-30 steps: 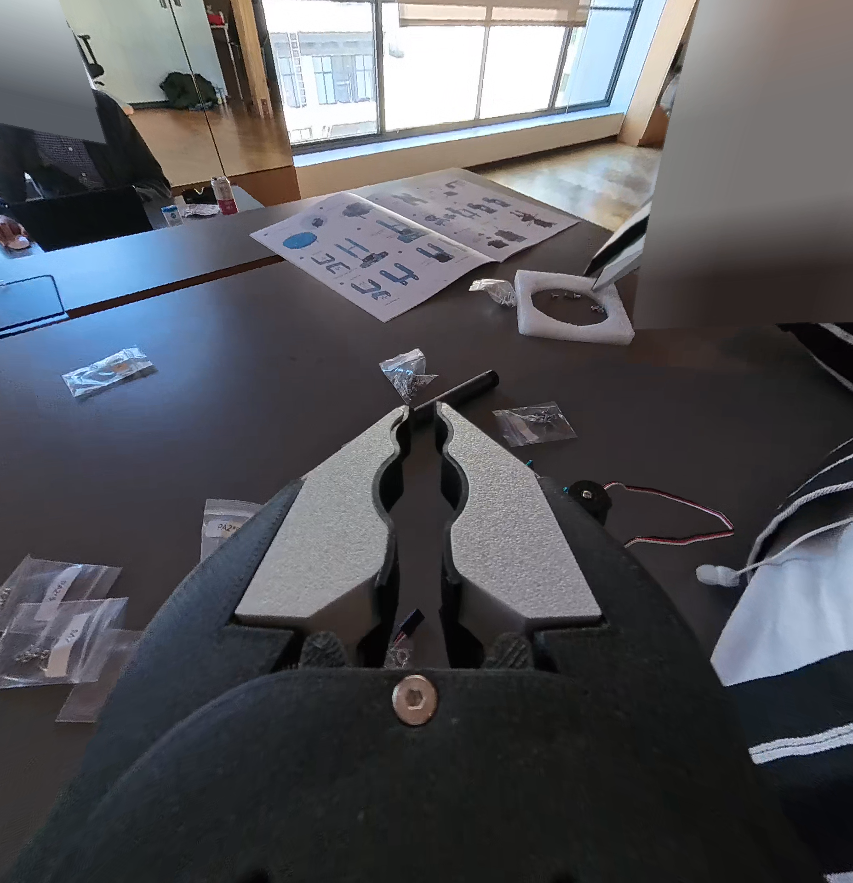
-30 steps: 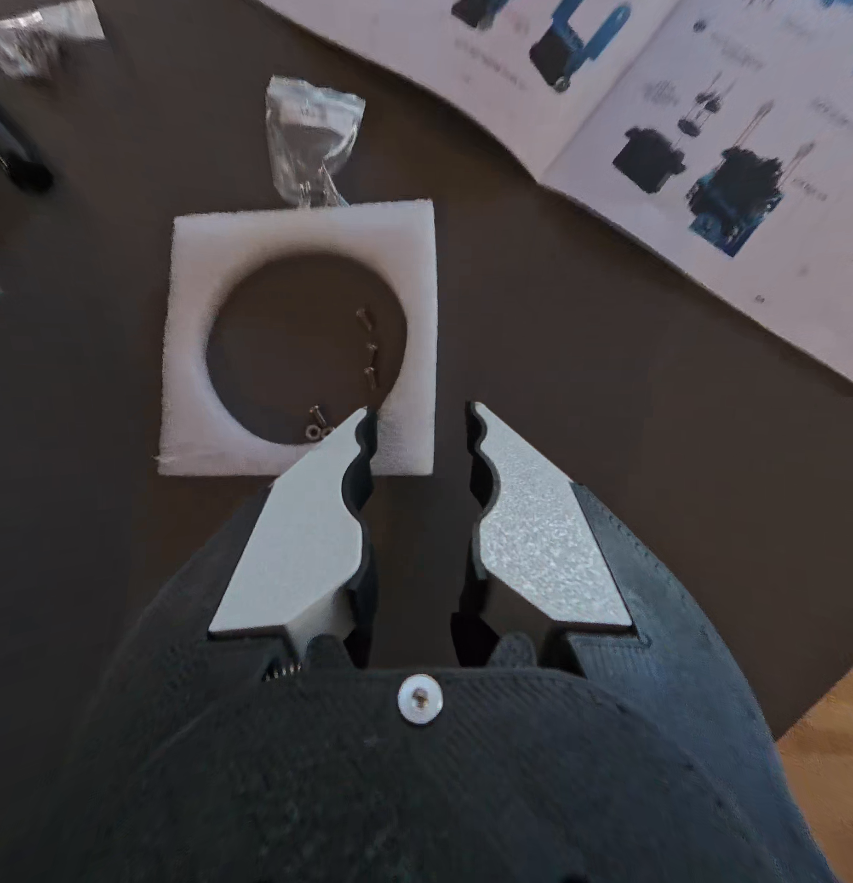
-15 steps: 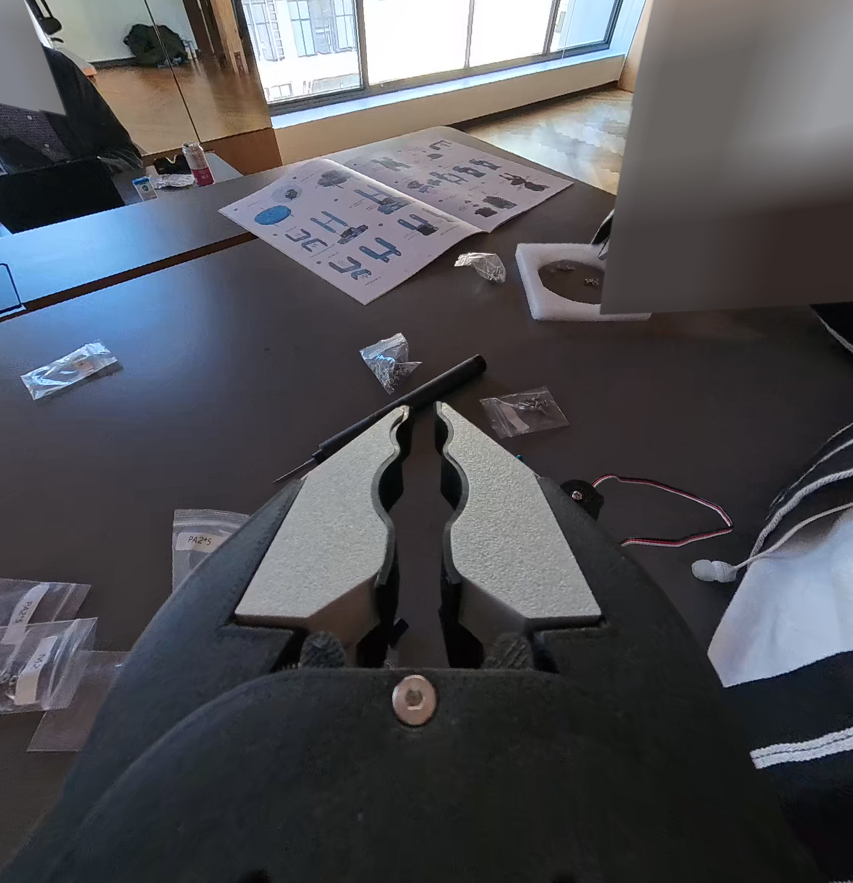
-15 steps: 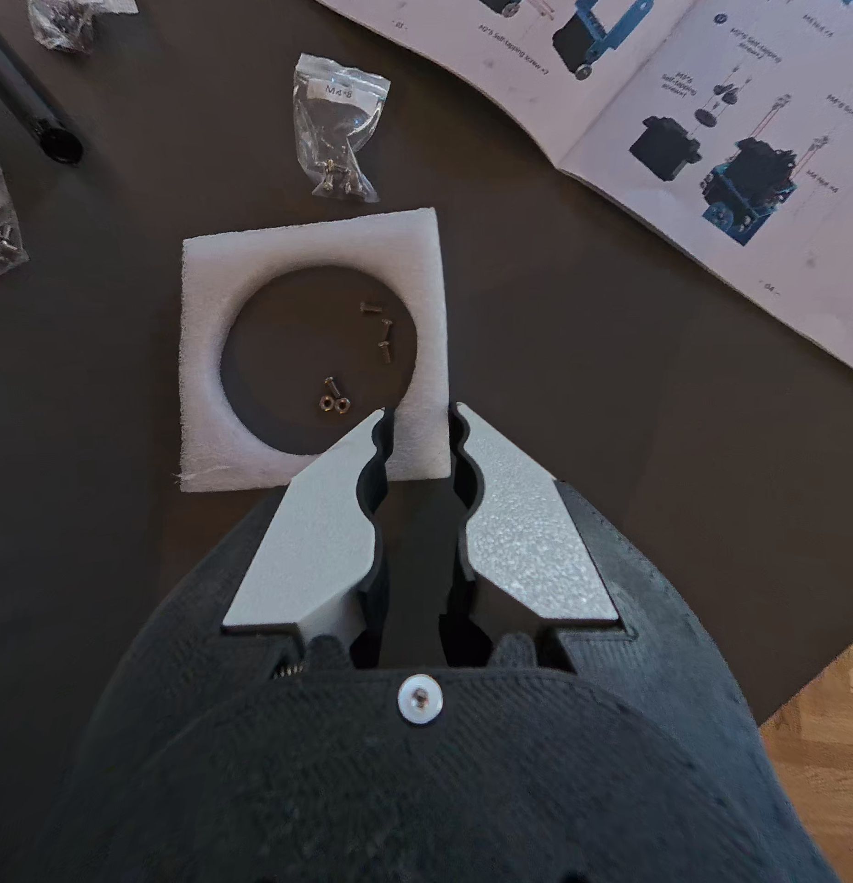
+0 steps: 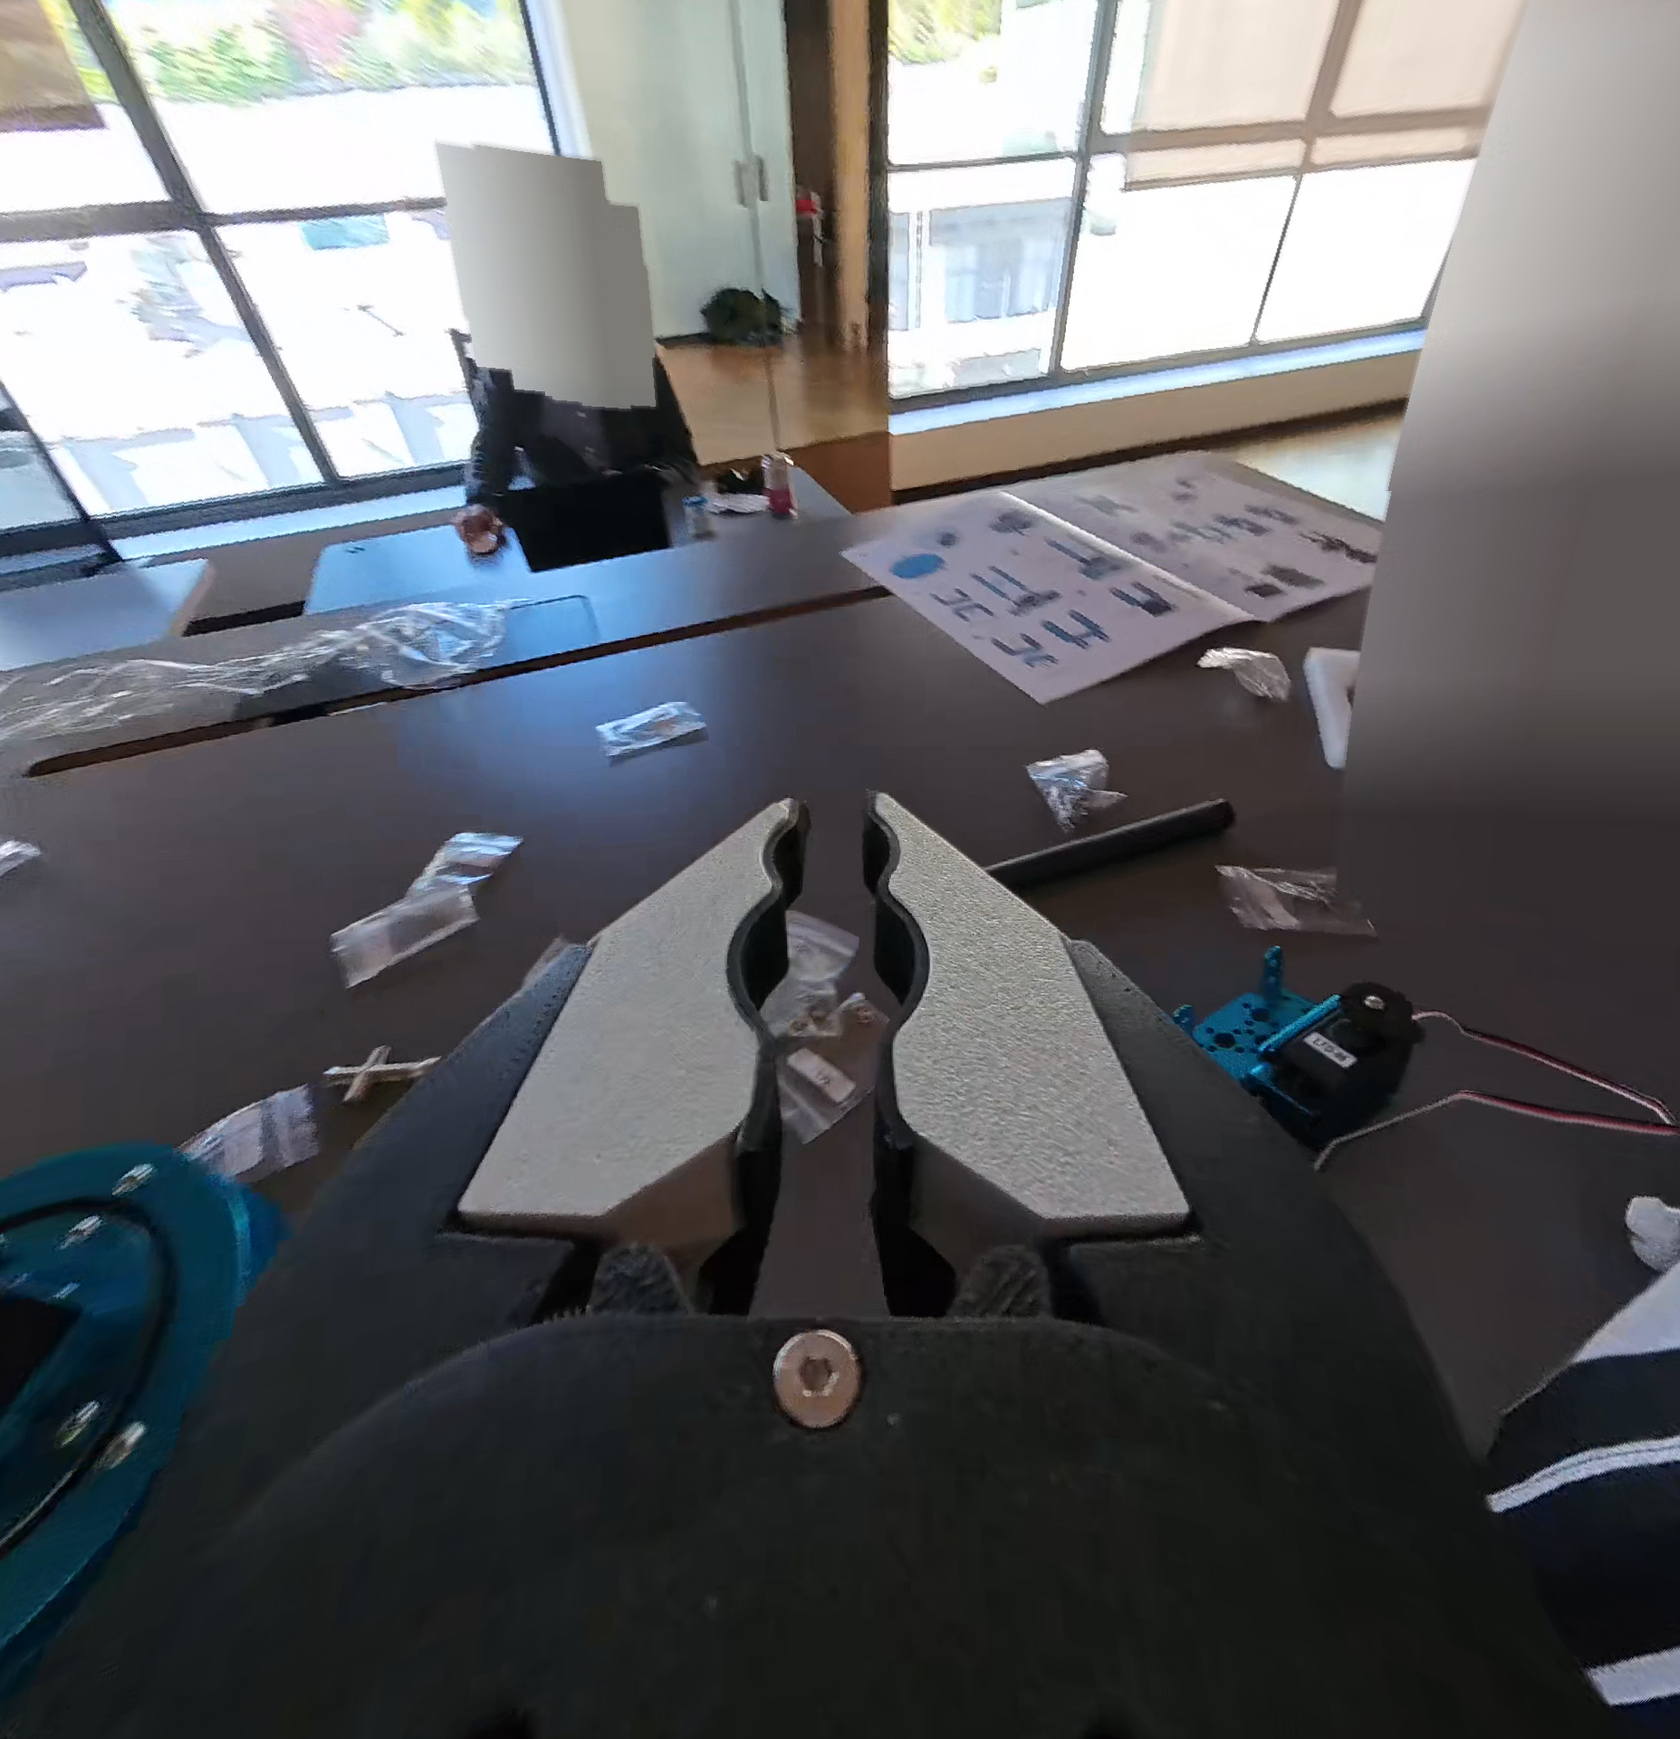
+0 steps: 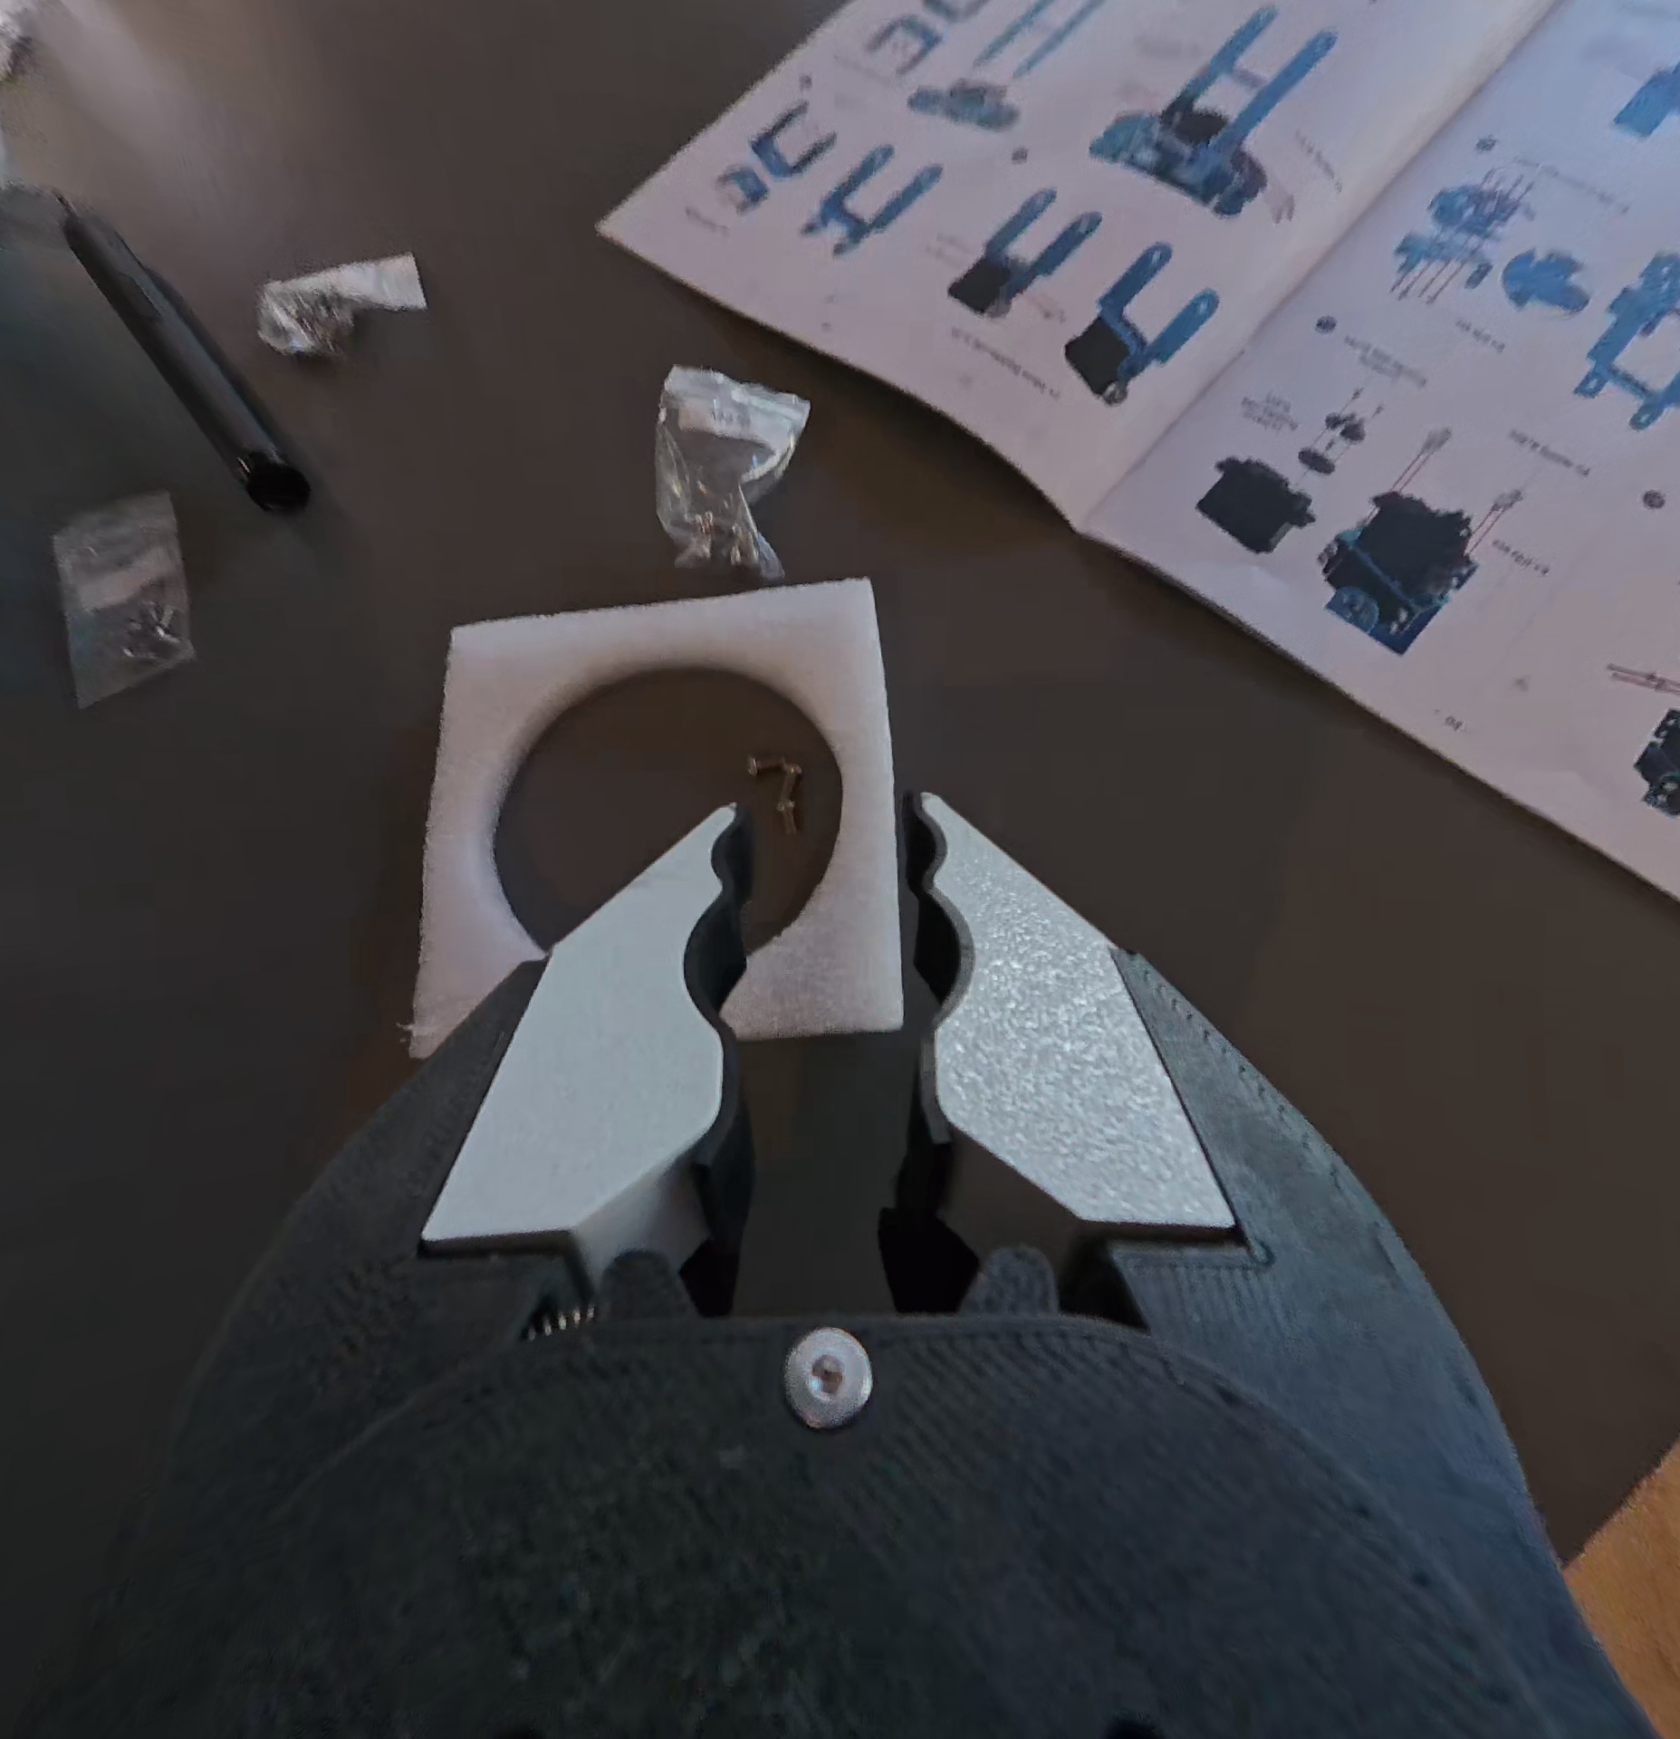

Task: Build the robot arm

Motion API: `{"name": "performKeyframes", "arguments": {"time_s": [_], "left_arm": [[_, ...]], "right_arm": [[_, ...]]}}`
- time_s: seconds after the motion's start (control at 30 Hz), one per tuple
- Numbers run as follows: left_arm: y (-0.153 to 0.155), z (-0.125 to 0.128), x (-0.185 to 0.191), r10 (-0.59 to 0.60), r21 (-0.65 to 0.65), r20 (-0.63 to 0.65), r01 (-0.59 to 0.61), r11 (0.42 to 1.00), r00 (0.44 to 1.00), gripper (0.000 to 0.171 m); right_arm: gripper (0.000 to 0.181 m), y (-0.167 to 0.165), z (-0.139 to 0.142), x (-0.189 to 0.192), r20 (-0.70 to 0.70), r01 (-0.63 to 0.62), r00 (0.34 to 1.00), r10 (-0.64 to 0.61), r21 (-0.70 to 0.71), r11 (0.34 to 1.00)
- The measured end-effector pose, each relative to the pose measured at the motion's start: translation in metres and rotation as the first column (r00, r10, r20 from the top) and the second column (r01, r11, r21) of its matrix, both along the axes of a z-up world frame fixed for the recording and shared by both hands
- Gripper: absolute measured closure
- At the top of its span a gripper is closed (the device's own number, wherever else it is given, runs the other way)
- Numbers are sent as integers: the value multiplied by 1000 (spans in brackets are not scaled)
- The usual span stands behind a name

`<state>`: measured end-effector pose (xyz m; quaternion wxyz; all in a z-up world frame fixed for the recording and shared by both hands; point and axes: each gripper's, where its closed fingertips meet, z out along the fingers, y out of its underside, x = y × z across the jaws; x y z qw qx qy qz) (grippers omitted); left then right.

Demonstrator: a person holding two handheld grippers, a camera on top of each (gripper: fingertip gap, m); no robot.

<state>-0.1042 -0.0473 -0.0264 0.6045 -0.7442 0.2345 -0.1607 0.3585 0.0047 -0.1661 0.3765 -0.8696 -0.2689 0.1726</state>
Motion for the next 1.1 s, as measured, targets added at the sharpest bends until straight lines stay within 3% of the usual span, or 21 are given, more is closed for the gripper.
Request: {"name": "performKeyframes", "arguments": {"time_s": [0.13, 0.37, 0.87, 1.1], "left_arm": [[-7, 4, -30, 74, 22, 15, -74, 997, 997, 162], [-12, 9, -42, 105, 51, -6, -104, 993, 994, 162], [-27, 67, -98, 276, 220, -21, -265, 939, 961, 159], [-35, 76, -115, 320, 244, -11, -308, 920, 947, 158]], "right_arm": [[150, 7, 15, -2, -42, -1, 999, 5, 92, 996], [151, 12, 35, -1, -78, 16, 997, -1, 201, 979], [150, 14, 30, 0, -49, 8, 999, 2, 215, 977], [149, 14, 29, -6, -51, -7, 999, 18, 217, 976]]}}
